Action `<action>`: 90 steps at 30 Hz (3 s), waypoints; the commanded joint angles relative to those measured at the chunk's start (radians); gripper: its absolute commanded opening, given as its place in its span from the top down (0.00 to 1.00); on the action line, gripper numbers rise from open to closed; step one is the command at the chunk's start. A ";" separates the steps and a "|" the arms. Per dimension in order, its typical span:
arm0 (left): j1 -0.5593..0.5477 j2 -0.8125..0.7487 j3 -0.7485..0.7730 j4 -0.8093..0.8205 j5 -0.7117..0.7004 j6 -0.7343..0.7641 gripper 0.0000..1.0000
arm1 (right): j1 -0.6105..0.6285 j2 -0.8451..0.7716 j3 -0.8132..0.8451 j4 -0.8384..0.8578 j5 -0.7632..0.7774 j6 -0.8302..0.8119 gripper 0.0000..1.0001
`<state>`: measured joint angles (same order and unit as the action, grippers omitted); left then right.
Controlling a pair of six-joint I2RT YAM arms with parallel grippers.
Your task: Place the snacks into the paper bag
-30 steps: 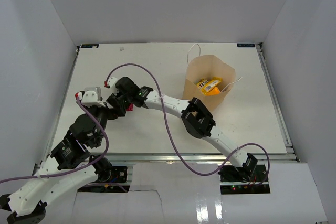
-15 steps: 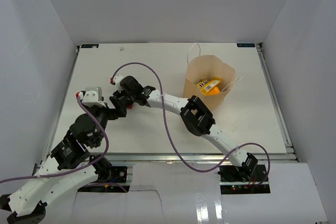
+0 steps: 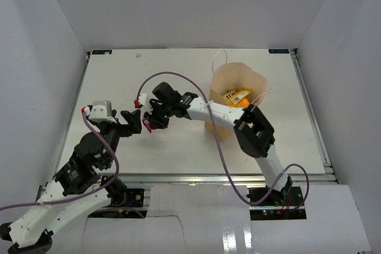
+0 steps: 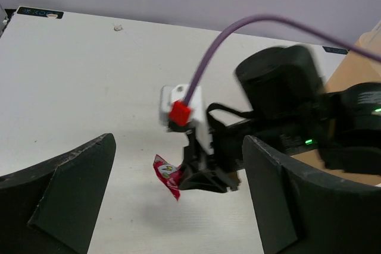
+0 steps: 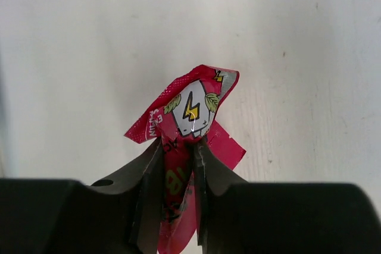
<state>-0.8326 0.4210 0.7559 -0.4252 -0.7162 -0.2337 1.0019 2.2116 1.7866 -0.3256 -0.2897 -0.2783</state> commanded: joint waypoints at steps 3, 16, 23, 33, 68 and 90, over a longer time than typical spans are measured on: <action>0.006 -0.048 -0.020 0.037 0.018 0.007 0.02 | -0.048 -0.384 -0.070 -0.055 -0.246 -0.214 0.78; 0.007 0.028 -0.046 0.066 0.061 0.014 0.02 | -0.394 -0.891 -0.263 -0.043 -0.057 -0.059 0.77; 0.007 0.139 -0.033 0.032 0.057 -0.045 0.02 | -0.493 -1.001 -0.429 -0.052 0.069 -0.039 0.75; 0.019 0.245 0.036 -0.148 0.083 -0.347 0.02 | -0.625 -1.015 -0.452 -0.113 0.012 -0.015 0.31; 1.254 1.073 0.218 -0.325 0.256 -0.662 0.02 | -0.809 -1.386 -0.704 -0.096 -0.347 0.033 0.05; 1.273 1.155 0.135 -0.169 0.503 -0.524 0.78 | -0.875 -1.402 -0.711 -0.075 -0.405 0.064 0.06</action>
<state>0.4370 1.6112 0.9173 -0.6205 -0.3088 -0.7959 0.1360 0.8242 1.0821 -0.4446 -0.6662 -0.2333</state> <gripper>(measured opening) 0.296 0.944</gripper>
